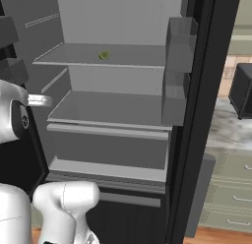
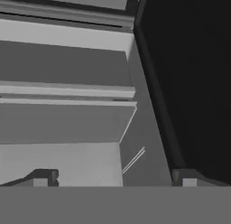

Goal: There is a bowl on the dining counter. Grab a lemon wedge from the fridge and place it in the bowl. Then get the liquor bottle and glass cup from the cabinet and place them next to the bowl.

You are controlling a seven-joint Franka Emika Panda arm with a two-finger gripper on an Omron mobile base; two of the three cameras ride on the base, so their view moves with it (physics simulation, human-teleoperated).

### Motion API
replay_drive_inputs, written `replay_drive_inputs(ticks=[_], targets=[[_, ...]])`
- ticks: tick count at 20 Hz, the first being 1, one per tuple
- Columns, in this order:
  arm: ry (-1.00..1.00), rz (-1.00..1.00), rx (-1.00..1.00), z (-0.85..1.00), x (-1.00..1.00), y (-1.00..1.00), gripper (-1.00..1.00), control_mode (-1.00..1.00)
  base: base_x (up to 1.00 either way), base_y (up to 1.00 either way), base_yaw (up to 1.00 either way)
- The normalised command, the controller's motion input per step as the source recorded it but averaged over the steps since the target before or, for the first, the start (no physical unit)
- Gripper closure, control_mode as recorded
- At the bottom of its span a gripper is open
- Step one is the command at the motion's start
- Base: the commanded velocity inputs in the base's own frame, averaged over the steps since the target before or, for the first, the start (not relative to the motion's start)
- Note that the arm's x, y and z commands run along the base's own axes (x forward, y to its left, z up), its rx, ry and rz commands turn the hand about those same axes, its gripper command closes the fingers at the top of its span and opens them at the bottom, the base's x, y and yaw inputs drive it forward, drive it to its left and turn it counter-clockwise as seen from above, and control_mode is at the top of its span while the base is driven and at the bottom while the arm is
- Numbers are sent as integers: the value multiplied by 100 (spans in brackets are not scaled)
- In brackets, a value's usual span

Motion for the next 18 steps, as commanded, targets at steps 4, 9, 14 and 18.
replay_drive_inputs(ticks=[4, 9, 14, 18], targets=[[2, -5, -1, 84, 9, -45, -100, -100, 0, 0, 0], [7, 0, 1, 72, 7, -85, -100, -100, 0, 0, 0], [14, -1, -8, -3, 10, -31, -100, -100, 0, 0, 0], [3, 0, -1, 8, 36, -25, -100, -100, 0, 0, 0]])
